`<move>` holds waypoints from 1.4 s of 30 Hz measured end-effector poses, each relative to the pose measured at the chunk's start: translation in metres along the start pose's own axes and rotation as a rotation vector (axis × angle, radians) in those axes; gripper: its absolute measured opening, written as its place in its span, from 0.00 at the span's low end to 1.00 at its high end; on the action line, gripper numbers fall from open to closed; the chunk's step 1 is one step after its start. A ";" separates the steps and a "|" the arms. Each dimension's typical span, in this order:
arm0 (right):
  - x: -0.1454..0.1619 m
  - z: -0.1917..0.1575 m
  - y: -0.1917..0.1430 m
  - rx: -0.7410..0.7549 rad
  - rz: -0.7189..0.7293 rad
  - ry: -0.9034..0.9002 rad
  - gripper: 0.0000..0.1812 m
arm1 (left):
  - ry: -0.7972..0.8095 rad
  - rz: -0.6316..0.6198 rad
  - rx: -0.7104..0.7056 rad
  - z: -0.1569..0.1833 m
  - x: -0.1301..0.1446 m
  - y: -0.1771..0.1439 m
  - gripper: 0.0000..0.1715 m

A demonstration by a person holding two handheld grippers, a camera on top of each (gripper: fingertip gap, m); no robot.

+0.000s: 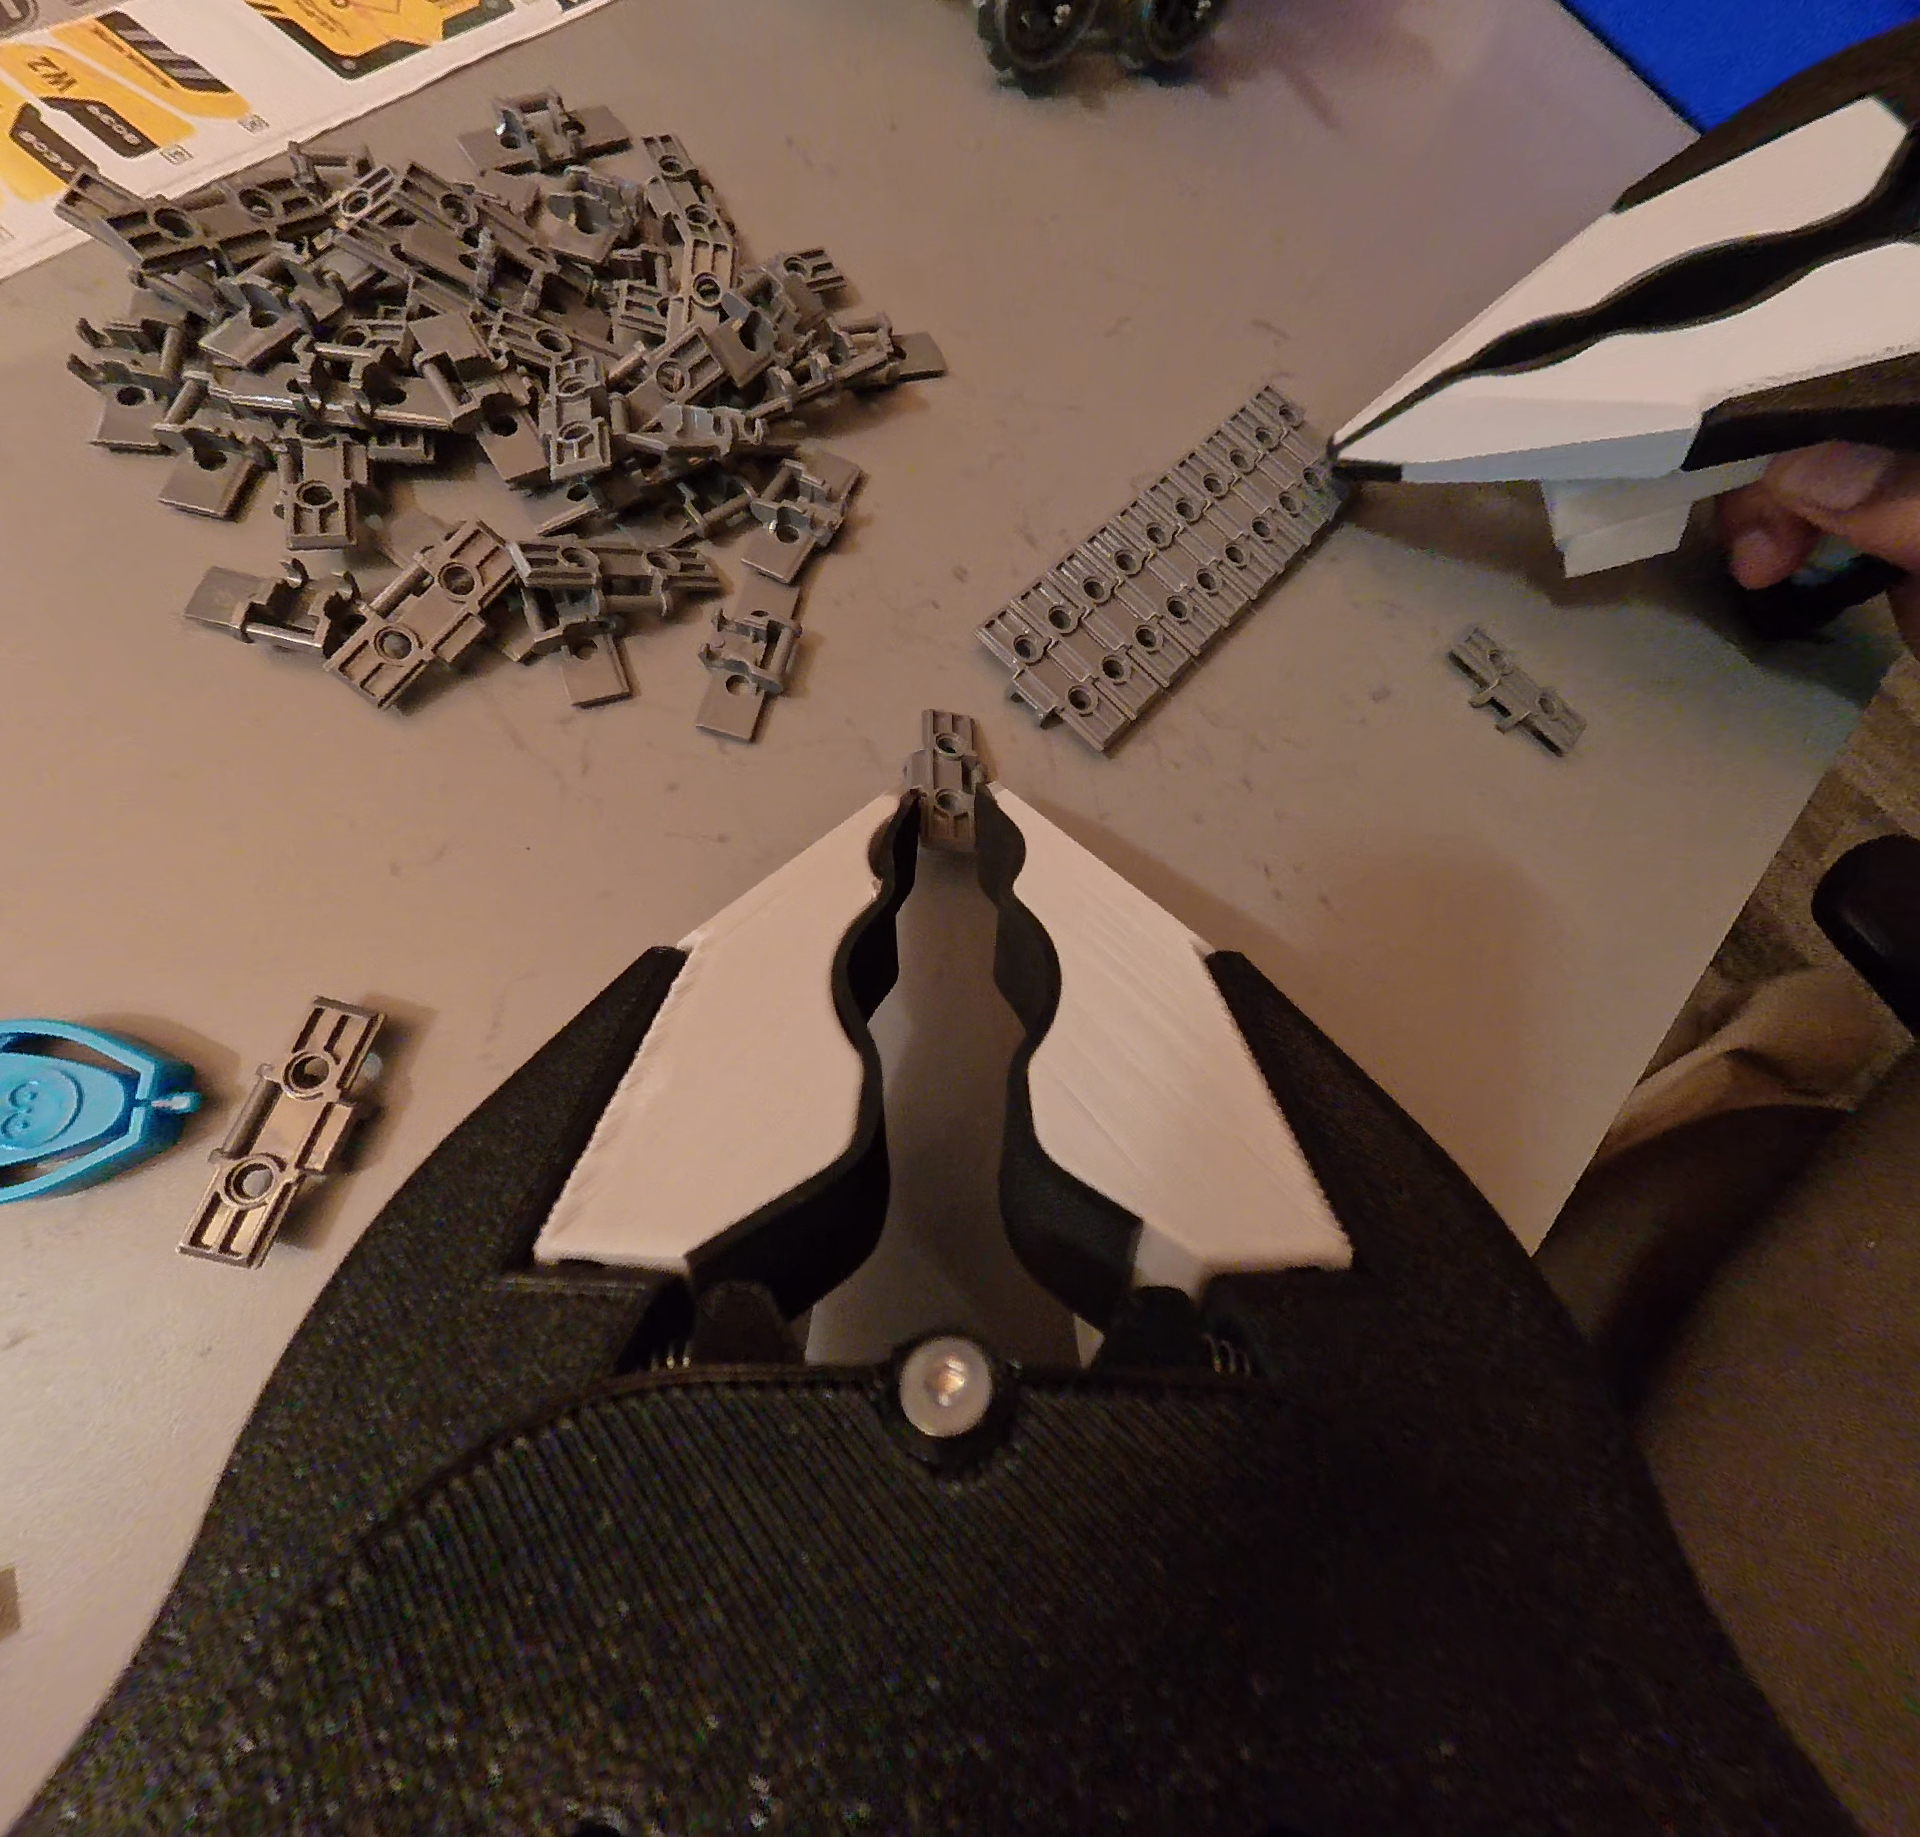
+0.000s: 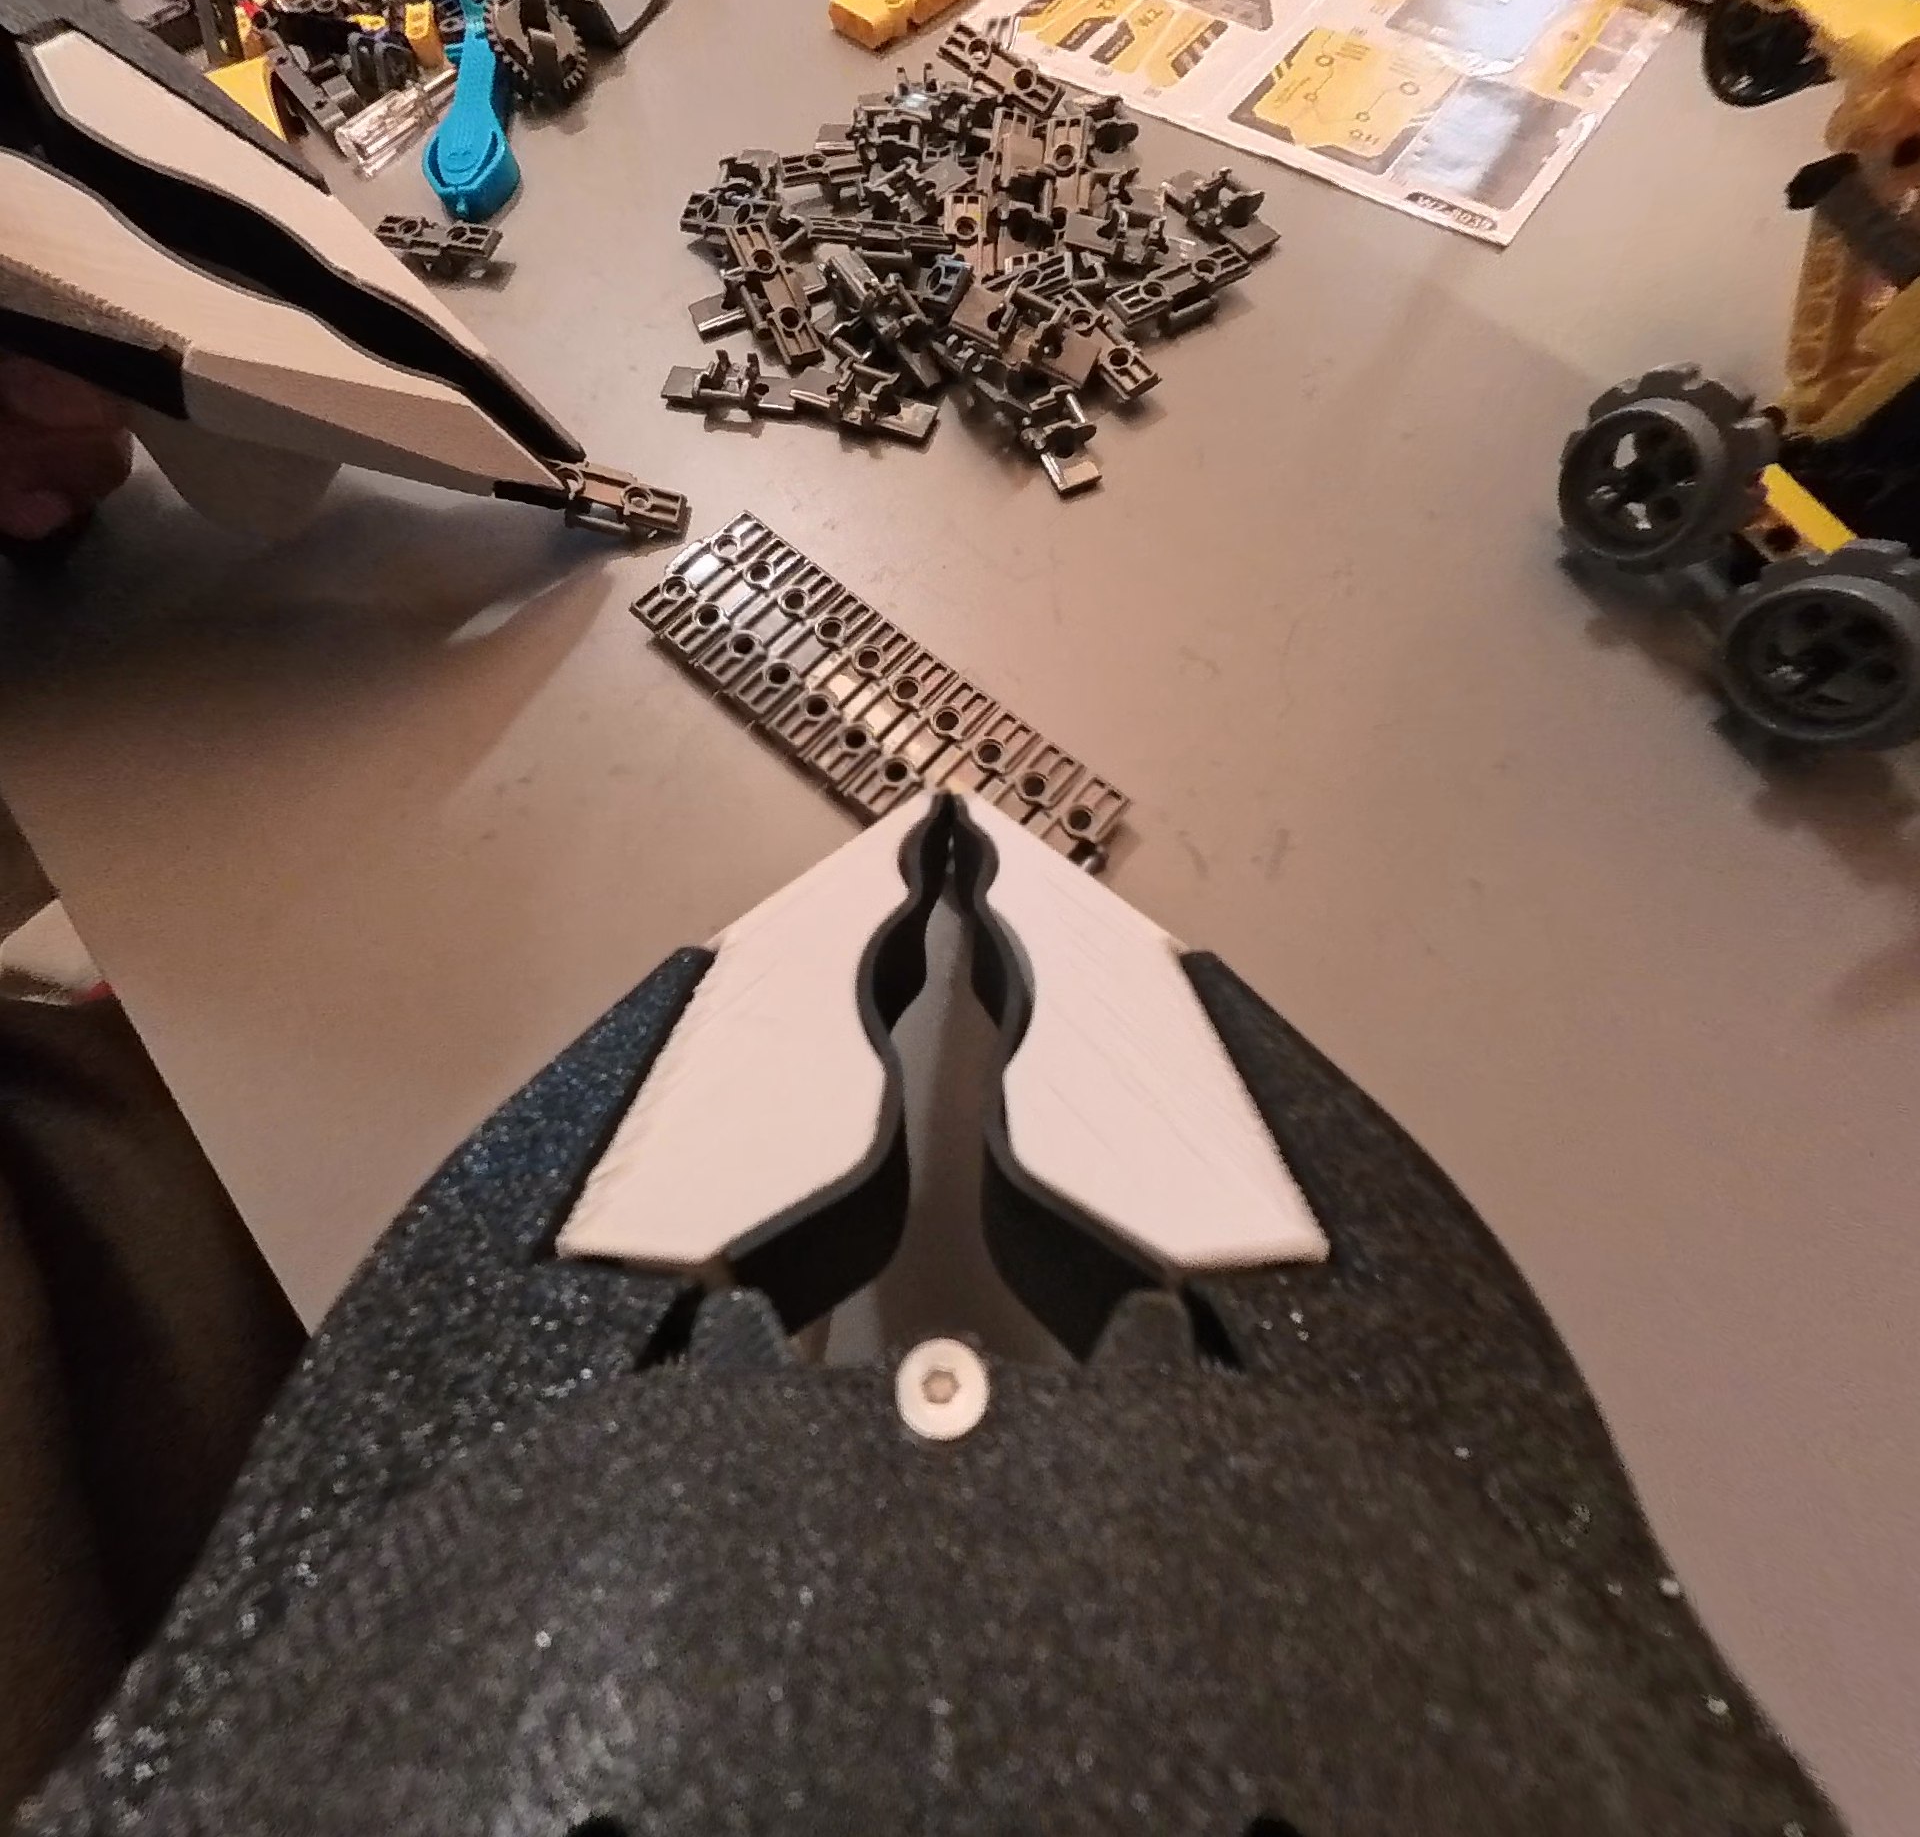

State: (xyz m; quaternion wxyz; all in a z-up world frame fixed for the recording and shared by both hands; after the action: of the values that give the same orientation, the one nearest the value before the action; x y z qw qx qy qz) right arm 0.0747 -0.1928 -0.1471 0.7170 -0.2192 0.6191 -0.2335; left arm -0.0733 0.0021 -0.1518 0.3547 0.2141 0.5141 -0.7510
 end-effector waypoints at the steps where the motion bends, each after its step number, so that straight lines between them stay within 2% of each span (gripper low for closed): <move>1: 0.001 0.001 -0.001 0.003 0.002 0.005 0.00 | 0.000 0.000 0.000 0.000 0.000 0.000 0.04; 17: 0.010 0.003 -0.016 0.027 0.019 0.040 0.00 | 0.007 -0.005 -0.005 0.001 0.000 0.001 0.04; 19: 0.012 -0.002 -0.020 -0.001 0.030 0.040 0.00 | 0.009 -0.004 -0.007 0.001 0.000 0.001 0.05; 25: 0.013 -0.026 -0.040 -0.160 0.158 -0.035 0.10 | 0.014 -0.008 -0.007 0.001 0.001 0.001 0.06; 32: 0.022 -0.038 -0.040 -0.182 0.059 -0.117 0.20 | 0.020 -0.004 -0.004 0.002 0.001 0.000 0.07; 36: 0.021 -0.046 -0.039 -0.178 0.050 -0.183 0.20 | 0.015 -0.001 0.007 0.002 0.001 0.000 0.08; 42: 0.027 -0.043 -0.039 -0.138 0.000 -0.160 0.20 | 0.021 0.012 0.006 0.002 0.001 -0.002 0.10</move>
State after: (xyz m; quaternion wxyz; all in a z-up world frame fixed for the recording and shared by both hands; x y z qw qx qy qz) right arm 0.0326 -0.2416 -0.1507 0.7474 -0.2861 0.5744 -0.1721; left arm -0.0750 -0.0001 -0.1505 0.3530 0.2262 0.5143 -0.7482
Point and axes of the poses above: each gripper's, where its closed fingertips meet, y out along the fingers, x out of its underside, z = x × y across the jaws, the point moved 10 cm from there along -y, back along the fingers, and after that the axes turned 14 degrees about -y, right-handed, at the moved point
